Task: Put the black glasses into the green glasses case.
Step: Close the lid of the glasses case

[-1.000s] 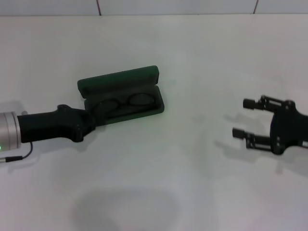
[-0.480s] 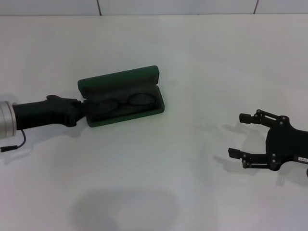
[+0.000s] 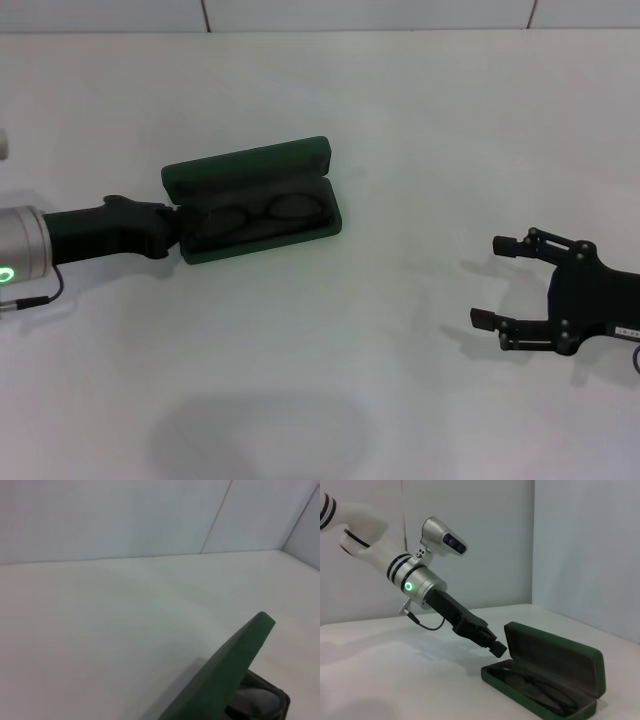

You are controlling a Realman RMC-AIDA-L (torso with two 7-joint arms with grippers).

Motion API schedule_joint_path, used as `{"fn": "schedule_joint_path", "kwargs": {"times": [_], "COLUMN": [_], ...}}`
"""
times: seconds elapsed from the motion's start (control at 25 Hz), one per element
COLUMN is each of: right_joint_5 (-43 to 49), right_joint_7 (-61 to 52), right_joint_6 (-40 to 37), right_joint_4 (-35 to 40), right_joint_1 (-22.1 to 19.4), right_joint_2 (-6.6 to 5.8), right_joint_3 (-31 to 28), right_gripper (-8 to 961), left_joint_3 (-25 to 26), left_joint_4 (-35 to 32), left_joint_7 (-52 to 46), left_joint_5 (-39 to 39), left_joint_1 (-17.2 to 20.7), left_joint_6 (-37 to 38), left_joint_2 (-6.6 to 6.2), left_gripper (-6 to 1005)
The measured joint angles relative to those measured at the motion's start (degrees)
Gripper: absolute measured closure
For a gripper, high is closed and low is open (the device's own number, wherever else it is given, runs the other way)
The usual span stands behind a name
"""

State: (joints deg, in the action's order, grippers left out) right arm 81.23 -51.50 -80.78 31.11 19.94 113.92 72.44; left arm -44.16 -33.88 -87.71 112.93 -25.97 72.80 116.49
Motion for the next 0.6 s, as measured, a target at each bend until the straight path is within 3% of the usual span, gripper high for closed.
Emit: {"fn": "schedule_joint_path", "kwargs": {"times": [0.6], "right_joint_5": [0.07], "right_joint_7": [0.00], "right_joint_6": [-0.09], "right_joint_4": [0.00], "right_joint_1": [0.12], "right_joint_2": [0.45], "right_joint_3": [0.04], "right_gripper": [64], "left_joint_3": [0.19], "left_joint_4": [0.37], "left_joint_7": [-0.72], "left_joint_5": [0.80], "left_joint_1": [-0.32], "left_joint_6": [-2.13], "left_joint_2": [0.39], "left_gripper": [961]}}
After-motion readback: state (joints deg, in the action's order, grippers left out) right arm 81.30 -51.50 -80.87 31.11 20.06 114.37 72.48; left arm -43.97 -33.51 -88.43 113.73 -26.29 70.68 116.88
